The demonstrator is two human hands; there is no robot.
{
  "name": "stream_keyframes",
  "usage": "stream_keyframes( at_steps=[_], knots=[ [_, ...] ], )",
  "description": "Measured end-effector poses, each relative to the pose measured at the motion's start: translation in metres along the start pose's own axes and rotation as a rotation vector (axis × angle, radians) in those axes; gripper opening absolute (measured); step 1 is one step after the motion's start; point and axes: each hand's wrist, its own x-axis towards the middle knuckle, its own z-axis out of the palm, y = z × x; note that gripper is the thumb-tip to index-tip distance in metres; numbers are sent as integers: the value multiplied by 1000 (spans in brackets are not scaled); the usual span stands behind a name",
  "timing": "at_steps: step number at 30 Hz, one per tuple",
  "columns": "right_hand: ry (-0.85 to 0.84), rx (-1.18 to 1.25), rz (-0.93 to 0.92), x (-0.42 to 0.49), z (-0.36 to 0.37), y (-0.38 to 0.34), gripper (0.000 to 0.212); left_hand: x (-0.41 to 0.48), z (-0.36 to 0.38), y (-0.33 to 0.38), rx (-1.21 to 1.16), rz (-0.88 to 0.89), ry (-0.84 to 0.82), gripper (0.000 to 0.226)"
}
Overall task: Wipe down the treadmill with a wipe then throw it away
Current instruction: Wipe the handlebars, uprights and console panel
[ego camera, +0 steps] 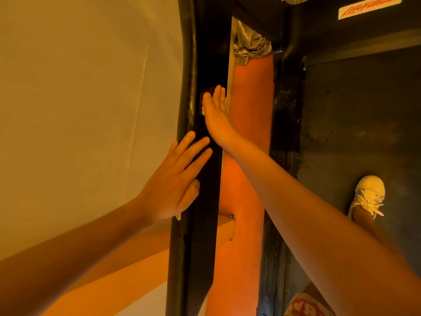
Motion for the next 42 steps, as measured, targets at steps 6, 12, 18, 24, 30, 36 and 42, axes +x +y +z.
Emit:
stream_keyframes(
  at_steps=[6,12,18,24,30,36,42],
  knots=[
    [32,58,23,-7,2,-5,61,-61,3,13,103,149,-142,59],
    [110,106,-9,-5,1,10,73,-61,26,-1,85,280,-96,60],
    [127,89,16,-4,7,5,73,-58,31,-4,54,318,-6,60],
    [119,112,27,-18,17,7,73,-58,34,-4,39,297,14,59],
    [103,80,1,-17,18,16,69,-59,36,-4,24,293,39,57],
    [144,105,128,-12,14,9,72,-58,37,-6,23,317,48,57],
    [123,80,11,-16,19,19,68,-57,38,-9,27,337,54,57]
  ],
)
